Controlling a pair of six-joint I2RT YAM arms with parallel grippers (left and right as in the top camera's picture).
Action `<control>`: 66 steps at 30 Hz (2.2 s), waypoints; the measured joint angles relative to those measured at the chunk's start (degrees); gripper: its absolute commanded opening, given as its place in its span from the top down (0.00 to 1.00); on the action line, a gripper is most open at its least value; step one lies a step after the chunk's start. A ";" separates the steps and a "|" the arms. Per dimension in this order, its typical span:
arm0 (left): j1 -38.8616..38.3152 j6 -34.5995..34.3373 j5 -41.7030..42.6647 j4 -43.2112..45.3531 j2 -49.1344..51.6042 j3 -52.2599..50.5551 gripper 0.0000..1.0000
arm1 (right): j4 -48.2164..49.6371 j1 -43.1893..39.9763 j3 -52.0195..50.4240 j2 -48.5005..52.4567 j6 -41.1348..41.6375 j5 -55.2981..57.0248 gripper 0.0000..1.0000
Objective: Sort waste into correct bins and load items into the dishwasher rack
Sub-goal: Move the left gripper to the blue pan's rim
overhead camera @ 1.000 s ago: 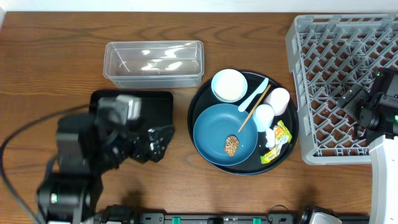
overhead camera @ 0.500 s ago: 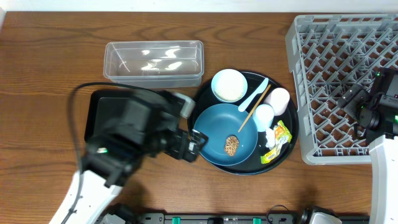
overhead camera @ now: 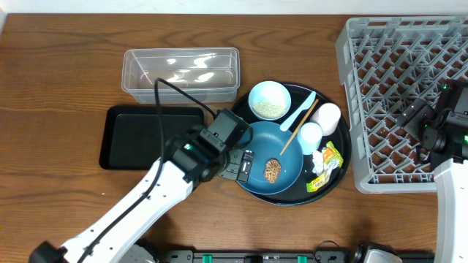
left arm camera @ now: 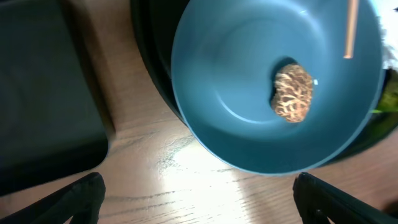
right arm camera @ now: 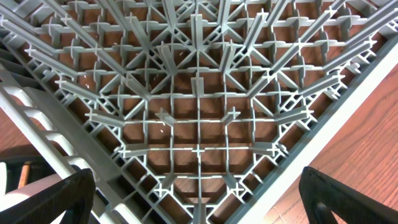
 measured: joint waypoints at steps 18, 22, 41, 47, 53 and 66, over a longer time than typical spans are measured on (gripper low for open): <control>0.00 -6.73 0.26 -2.16 3.85 0.00 0.02 | 0.02 0.00 0.00 0.00 0.00 0.00 0.01; 0.00 -7.10 0.68 -2.16 3.85 0.00 0.02 | 0.02 0.00 0.00 0.00 0.00 0.00 0.01; 0.00 -7.67 2.01 0.28 3.85 0.00 0.02 | 0.00 0.00 0.00 0.00 0.00 0.00 0.01; 0.00 -7.69 2.03 -1.36 3.85 0.00 0.02 | 0.02 0.00 0.00 0.00 0.00 0.00 0.01; 0.00 -7.69 2.10 -2.97 3.85 0.00 0.02 | 0.02 0.00 0.00 0.00 0.00 0.00 0.01; 0.00 -13.40 4.17 0.96 7.65 -1.97 0.02 | 0.02 0.00 0.00 0.00 0.00 0.00 0.01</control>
